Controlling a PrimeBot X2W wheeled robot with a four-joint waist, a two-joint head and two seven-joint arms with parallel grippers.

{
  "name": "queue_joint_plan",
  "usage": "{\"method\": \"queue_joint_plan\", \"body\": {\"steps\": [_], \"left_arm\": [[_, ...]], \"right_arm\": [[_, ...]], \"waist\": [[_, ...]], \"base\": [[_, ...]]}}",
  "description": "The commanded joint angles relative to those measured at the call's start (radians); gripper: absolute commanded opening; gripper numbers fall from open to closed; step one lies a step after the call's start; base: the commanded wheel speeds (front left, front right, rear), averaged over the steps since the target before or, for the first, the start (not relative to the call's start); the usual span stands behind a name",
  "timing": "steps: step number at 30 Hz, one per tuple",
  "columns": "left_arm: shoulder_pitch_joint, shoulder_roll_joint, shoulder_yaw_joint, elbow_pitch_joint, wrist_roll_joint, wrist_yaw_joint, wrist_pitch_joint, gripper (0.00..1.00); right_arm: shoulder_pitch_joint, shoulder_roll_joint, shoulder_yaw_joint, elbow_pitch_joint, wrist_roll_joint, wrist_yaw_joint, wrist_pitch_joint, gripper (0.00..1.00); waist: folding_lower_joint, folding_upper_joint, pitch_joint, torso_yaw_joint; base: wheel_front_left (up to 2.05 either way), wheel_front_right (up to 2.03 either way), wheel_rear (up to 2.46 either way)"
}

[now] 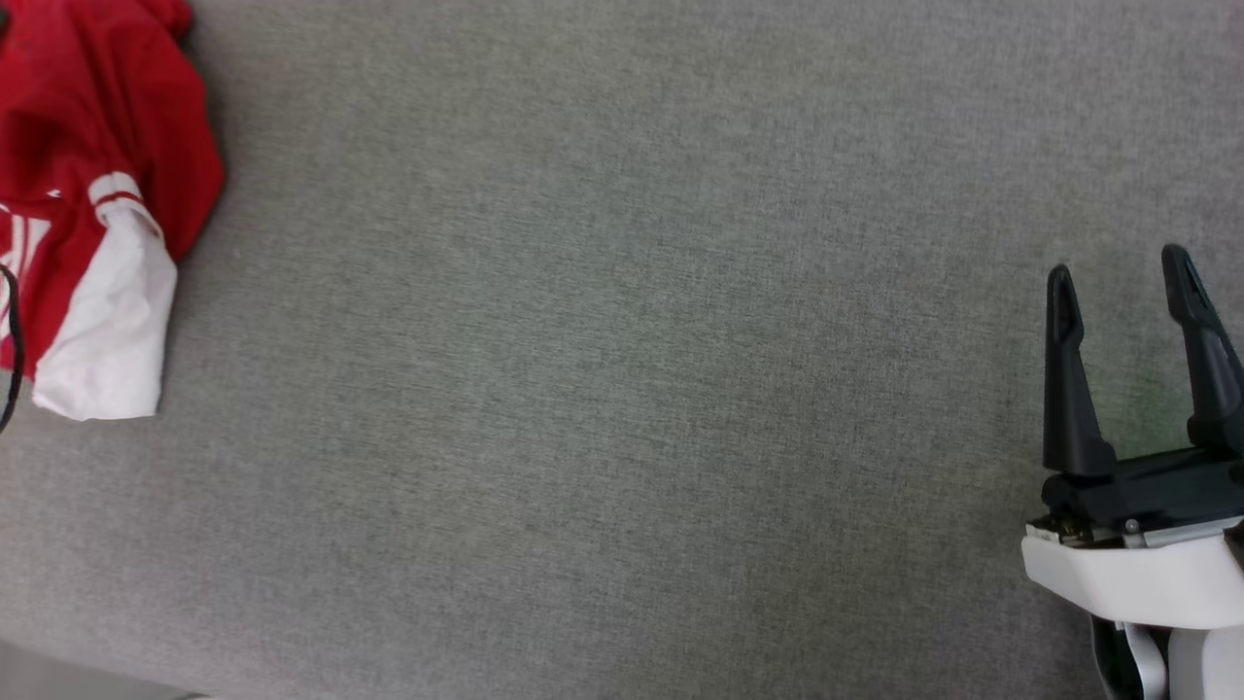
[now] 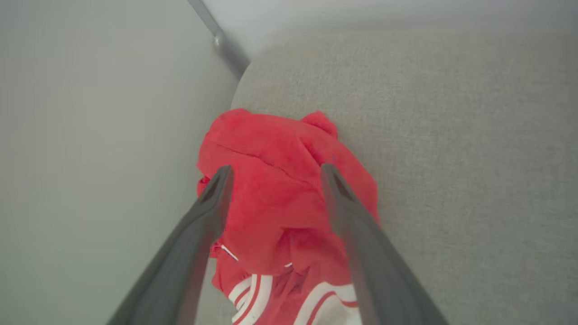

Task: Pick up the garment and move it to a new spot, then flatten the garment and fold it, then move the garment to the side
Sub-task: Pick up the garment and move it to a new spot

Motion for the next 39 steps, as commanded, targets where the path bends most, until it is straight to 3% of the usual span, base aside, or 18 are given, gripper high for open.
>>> {"method": "queue_joint_plan", "body": {"steps": [1,10,19,20,21,31,39], "left_arm": [[0.013,0.020,-0.029,-0.008,-0.054,0.000,0.061,1.00],[0.051,0.112,-0.162,-0.005,-0.212,0.000,0.259,1.00],[0.066,0.098,-0.274,0.058,-0.250,0.000,0.248,1.00],[0.064,0.100,-0.285,0.064,-0.253,0.000,0.243,0.44],[0.060,0.104,-0.291,0.068,-0.258,0.000,0.239,0.00],[-0.040,0.187,-0.338,0.024,-0.296,0.000,0.143,0.00],[-0.147,0.250,-0.435,-0.111,-0.279,0.000,0.155,0.00]], "right_arm": [[-0.023,0.001,0.003,-0.015,-0.008,0.000,-0.002,1.00],[-0.067,0.001,0.002,-0.053,-0.031,0.000,-0.002,1.00],[-0.075,0.001,-0.003,-0.060,-0.039,0.000,-0.002,1.00],[-0.075,0.001,-0.004,-0.057,-0.036,0.000,-0.002,1.00],[-0.074,0.001,-0.005,-0.052,-0.034,0.000,-0.002,1.00],[-0.043,0.001,0.000,0.010,0.000,0.000,-0.002,1.00],[-0.012,0.001,0.012,0.056,0.048,0.000,-0.002,1.00]], "waist": [[-0.0002,-0.0001,0.046,-0.022],[-0.0002,-0.0001,0.130,-0.057],[-0.0002,-0.0001,0.167,-0.067],[-0.0002,-0.0001,0.166,-0.067],[-0.0002,-0.0001,0.163,-0.066],[-0.0002,-0.0001,0.045,-0.051],[-0.0002,-0.0001,-0.086,-0.062]], "base": [[0.00,0.00,0.00],[0.00,0.00,0.00],[0.00,0.00,0.00],[0.00,0.00,0.00],[0.00,0.00,0.00],[0.00,0.00,0.00],[0.00,0.00,0.00]]}}
